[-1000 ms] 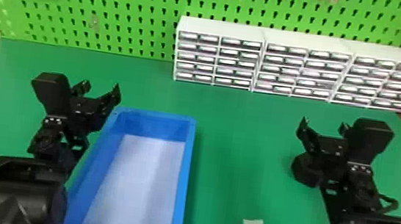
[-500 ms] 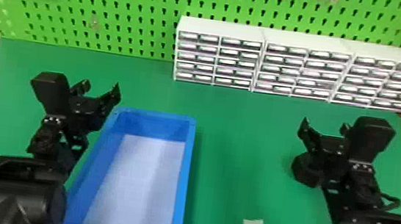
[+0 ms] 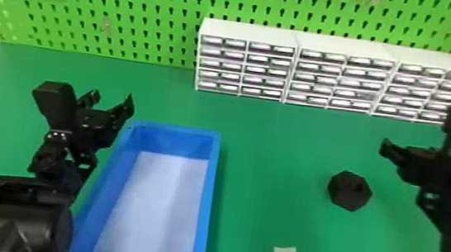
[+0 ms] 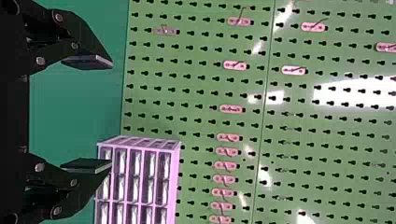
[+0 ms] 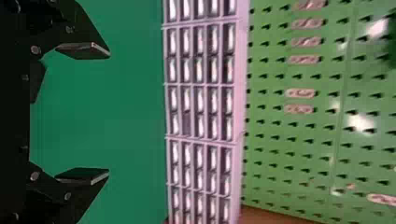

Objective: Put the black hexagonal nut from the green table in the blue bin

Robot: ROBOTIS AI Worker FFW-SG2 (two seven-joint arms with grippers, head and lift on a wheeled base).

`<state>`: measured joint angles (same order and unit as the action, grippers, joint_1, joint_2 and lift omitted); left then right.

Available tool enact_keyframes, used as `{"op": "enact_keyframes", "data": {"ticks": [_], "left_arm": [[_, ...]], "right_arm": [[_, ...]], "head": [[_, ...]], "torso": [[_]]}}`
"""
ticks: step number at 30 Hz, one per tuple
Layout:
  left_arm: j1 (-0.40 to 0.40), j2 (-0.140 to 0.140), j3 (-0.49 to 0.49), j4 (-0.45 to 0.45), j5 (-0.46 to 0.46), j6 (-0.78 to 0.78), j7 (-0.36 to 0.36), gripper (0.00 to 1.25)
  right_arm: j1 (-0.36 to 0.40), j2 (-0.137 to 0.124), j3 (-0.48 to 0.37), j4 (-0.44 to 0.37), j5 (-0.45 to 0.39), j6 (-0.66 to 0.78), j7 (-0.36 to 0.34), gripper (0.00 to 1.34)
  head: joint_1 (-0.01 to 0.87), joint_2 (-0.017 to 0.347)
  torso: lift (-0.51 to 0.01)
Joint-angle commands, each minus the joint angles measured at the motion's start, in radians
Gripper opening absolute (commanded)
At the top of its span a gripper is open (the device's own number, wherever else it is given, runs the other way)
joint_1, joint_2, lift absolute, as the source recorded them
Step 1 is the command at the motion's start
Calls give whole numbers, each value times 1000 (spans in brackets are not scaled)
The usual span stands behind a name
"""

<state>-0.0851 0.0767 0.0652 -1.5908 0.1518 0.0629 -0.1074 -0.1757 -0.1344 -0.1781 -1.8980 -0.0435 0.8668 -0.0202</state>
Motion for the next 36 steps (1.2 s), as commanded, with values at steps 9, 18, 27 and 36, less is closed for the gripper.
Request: {"op": "enact_keyframes", "data": {"ticks": [9, 18, 27, 36], "left_arm": [[-1, 0, 1, 0, -8, 0, 0, 752], [1, 0, 1, 0, -12, 0, 0, 752], [1, 0, 5, 0, -15, 0, -9, 752], [1, 2, 7, -2, -24, 0, -15, 752]], "right_arm": [[-117, -47, -84, 30, -2, 445, 2, 959], [-156, -60, -110, 109, -4, 575, 2, 959], [-153, -113, -110, 260, -125, 428, 2, 957], [-188, -125, -77, 382, -160, 347, 2, 957]], "head": [[686, 52], [686, 52], [686, 52], [686, 52]], "torso": [[-97], [-97], [-97], [-97]]}}
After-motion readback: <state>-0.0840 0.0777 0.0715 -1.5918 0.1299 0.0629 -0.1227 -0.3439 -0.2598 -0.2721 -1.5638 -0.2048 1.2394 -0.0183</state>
